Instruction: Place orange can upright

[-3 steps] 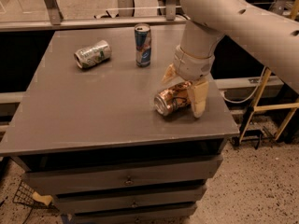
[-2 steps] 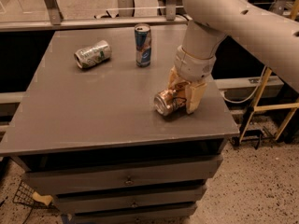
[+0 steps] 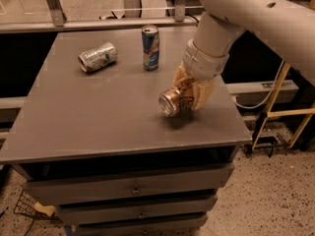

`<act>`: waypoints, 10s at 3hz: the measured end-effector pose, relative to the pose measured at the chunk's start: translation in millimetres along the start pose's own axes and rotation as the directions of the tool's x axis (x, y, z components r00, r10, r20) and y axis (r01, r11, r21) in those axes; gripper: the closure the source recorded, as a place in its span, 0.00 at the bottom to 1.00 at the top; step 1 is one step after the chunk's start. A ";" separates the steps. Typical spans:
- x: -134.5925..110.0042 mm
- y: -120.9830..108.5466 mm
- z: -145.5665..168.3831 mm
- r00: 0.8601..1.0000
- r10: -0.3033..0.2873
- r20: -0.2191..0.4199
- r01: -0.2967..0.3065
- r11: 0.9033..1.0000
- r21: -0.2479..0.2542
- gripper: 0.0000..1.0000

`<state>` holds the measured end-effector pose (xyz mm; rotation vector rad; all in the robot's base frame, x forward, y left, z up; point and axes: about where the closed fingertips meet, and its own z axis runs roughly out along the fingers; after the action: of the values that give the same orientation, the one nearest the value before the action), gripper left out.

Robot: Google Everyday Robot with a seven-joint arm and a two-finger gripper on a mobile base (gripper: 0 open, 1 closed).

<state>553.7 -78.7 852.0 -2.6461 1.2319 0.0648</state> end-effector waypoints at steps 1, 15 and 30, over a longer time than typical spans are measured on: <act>-1.1 -4.6 -0.4 1.000 -0.016 -0.003 0.016 1.000 0.018 1.00; 90.3 -100.6 -72.5 0.341 -0.588 -0.733 0.925 0.347 0.152 1.00; 15.4 -136.0 -120.0 -0.533 -0.338 -0.776 0.843 -0.129 -0.523 1.00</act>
Offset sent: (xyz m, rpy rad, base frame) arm 0.0029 0.0038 0.0017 0.0091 -0.0204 0.0136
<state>660.7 -31.5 991.6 -1.9760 -1.2134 -1.9102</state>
